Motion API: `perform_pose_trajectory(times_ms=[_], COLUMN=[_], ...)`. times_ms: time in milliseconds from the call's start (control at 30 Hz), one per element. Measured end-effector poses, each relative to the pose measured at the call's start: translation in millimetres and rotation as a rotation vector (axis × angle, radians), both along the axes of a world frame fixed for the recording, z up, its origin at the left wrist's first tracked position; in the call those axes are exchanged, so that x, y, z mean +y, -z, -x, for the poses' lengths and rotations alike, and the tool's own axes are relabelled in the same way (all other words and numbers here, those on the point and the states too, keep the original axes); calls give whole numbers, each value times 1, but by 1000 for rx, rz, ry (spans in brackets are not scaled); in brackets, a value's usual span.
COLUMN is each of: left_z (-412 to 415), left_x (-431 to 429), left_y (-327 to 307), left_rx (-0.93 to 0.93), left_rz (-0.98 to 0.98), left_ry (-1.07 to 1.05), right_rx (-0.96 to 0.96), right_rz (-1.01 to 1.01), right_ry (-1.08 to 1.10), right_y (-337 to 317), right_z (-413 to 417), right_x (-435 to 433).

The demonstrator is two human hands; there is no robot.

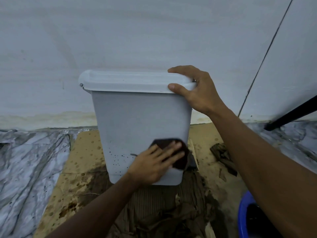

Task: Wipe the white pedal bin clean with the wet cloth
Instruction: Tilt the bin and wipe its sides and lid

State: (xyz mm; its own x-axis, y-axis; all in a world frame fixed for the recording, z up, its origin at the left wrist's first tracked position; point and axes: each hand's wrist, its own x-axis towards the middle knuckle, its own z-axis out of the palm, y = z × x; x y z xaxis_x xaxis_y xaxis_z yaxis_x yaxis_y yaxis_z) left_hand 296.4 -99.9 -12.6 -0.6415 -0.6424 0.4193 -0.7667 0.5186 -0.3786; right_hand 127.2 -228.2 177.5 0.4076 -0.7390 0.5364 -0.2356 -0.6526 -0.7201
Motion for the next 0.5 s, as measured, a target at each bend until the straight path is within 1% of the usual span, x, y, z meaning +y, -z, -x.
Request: perform_pose_trajectory(times_ms=[67, 100, 133, 200, 267, 300, 367, 433, 500], left_z=[8, 12, 17, 28, 33, 33, 25, 10, -4], left_x=[-14, -21, -27, -31, -26, -19, 1, 21, 30], left_y=[-30, -44, -53, -56, -37, -21, 16, 47, 59], left_rx=[253, 337, 374, 371, 286, 205, -28, -251, -343], left_rz=[95, 138, 171, 193, 152, 102, -37, -129, -152], left_ry=[-140, -205, -248, -249, -154, -86, 33, 79, 122], right_rx=[-1, 1, 5, -1, -13, -12, -6, -8, -15], right_rz=[30, 43, 51, 48, 37, 31, 23, 13, 6], right_ry=[24, 35, 44, 53, 50, 50, 53, 53, 53], right_y=[4, 6, 7, 8, 8, 8, 7, 6, 5], right_z=[-1, -2, -3, -4, -3, -3, -2, -2, -2], right_x=[-1, -1, -2, -2, -2, -3, -4, -4, -4])
